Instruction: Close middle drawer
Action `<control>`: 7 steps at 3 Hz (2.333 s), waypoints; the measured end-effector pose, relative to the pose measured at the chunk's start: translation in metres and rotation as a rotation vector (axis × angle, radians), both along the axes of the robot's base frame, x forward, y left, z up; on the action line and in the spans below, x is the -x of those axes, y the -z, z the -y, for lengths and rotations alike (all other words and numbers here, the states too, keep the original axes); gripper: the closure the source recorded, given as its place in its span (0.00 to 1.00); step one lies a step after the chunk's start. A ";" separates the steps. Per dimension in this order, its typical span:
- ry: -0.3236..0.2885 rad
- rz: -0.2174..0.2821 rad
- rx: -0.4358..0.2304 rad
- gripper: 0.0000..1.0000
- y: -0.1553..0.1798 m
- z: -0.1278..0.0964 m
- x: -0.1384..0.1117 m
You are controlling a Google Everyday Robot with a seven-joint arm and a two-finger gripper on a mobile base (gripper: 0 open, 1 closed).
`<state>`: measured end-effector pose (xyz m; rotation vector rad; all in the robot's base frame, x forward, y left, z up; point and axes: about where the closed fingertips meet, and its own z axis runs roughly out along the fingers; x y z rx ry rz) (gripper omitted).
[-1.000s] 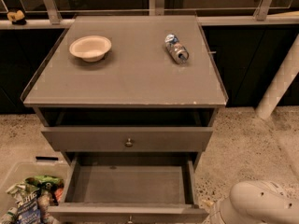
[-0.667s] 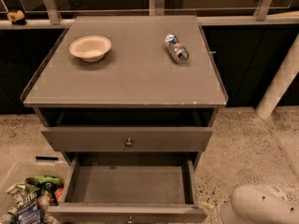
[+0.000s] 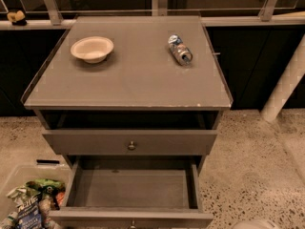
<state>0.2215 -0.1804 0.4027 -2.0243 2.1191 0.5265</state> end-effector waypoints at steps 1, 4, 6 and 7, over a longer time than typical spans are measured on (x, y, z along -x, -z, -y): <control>-0.048 -0.003 -0.029 0.00 0.046 -0.019 0.004; -0.057 0.068 -0.069 0.00 0.054 -0.025 -0.050; -0.049 0.126 -0.033 0.00 0.049 -0.042 -0.111; -0.042 0.131 0.000 0.00 0.042 -0.067 -0.150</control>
Offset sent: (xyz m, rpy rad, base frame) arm -0.0039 0.0138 -0.0362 0.0201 0.0062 0.0349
